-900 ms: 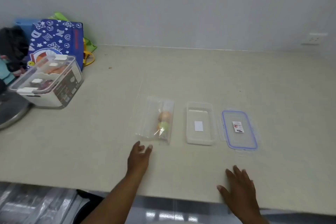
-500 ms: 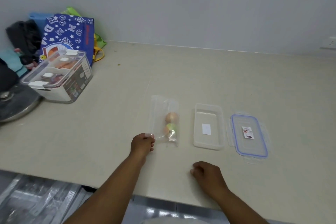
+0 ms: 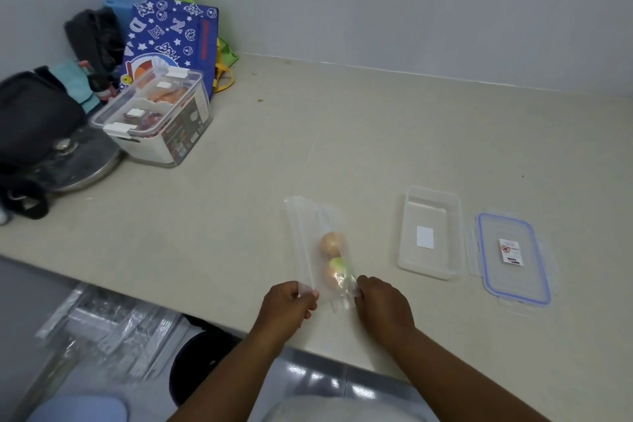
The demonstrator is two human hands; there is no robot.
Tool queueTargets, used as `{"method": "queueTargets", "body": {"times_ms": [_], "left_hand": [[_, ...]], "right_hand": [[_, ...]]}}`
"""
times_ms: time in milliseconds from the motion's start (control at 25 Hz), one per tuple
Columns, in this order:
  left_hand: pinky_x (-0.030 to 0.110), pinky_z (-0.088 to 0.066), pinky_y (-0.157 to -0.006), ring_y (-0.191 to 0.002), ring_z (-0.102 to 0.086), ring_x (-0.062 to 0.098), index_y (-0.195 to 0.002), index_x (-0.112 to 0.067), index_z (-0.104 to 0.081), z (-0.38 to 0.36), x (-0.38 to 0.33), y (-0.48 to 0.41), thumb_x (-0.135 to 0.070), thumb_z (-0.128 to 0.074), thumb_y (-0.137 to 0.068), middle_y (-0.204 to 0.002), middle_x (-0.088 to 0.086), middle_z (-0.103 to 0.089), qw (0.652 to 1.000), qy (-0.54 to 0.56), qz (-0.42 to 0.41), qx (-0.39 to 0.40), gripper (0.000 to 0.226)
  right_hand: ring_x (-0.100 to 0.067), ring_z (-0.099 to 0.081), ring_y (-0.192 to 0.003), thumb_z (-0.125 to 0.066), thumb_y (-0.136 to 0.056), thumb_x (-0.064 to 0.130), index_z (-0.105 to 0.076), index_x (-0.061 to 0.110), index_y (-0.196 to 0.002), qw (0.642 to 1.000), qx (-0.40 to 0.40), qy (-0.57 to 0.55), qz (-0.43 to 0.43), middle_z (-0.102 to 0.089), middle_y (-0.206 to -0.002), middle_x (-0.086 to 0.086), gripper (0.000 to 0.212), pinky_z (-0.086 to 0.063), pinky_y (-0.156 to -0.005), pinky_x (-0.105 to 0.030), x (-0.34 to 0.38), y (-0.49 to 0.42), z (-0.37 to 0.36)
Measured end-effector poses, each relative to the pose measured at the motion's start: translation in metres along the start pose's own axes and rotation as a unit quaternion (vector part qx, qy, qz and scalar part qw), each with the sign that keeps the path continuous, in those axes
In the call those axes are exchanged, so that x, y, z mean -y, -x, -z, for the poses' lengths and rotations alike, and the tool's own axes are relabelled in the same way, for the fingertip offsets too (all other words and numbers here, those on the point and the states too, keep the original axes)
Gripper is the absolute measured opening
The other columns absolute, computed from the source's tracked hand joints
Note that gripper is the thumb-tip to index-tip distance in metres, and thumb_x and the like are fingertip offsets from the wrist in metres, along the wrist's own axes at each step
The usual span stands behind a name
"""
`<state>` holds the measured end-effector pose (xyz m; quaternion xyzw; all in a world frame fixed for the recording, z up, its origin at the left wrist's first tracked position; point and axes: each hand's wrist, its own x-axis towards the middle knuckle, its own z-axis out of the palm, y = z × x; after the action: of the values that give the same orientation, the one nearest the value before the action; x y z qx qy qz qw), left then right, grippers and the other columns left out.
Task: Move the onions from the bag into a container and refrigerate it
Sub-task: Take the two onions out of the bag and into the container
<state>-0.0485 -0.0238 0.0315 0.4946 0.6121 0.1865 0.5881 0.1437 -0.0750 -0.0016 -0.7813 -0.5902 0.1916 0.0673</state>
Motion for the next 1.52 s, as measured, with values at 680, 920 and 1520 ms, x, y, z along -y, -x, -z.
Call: {"method": "queueTargets", "body": {"times_ms": [680, 920, 1520], "left_hand": [[0.025, -0.047, -0.059, -0.058, -0.061, 0.01, -0.072, -0.013, -0.07, -0.021, -0.046, -0.018, -0.02, -0.078, -0.072, -0.063, -0.004, -0.067, 0.995, -0.018, -0.052, 0.082, 0.01], [0.019, -0.045, -0.053, -0.051, -0.057, 0.006, -0.066, -0.013, -0.065, -0.028, -0.043, -0.003, -0.023, -0.084, -0.067, -0.057, -0.007, -0.065, 0.988, 0.01, -0.065, 0.14, 0.021], [0.027, -0.041, -0.061, -0.055, -0.053, 0.013, -0.066, -0.011, -0.063, 0.036, -0.045, -0.036, -0.024, -0.062, -0.084, -0.068, 0.0, -0.074, 0.998, -0.024, -0.047, -0.042, 0.023]], "right_hand": [[0.0, -0.067, -0.073, -0.073, -0.077, 0.039, -0.072, 0.033, -0.086, 0.908, -0.08, -0.398, -0.108, -0.073, -0.079, 0.013, 0.011, -0.047, -0.062, -0.009, 0.024, 0.036, 0.053], [-0.009, -0.07, -0.064, -0.067, -0.076, 0.013, -0.075, 0.019, -0.071, 0.895, -0.047, -0.413, -0.159, -0.075, -0.07, 0.001, 0.011, -0.049, -0.058, -0.019, 0.042, 0.015, 0.076], [-0.015, -0.069, -0.077, -0.063, -0.084, 0.021, -0.069, 0.022, -0.062, 0.942, -0.103, -0.241, -0.211, -0.07, -0.07, 0.011, 0.022, -0.053, -0.072, -0.029, -0.014, 0.016, 0.092]]}}
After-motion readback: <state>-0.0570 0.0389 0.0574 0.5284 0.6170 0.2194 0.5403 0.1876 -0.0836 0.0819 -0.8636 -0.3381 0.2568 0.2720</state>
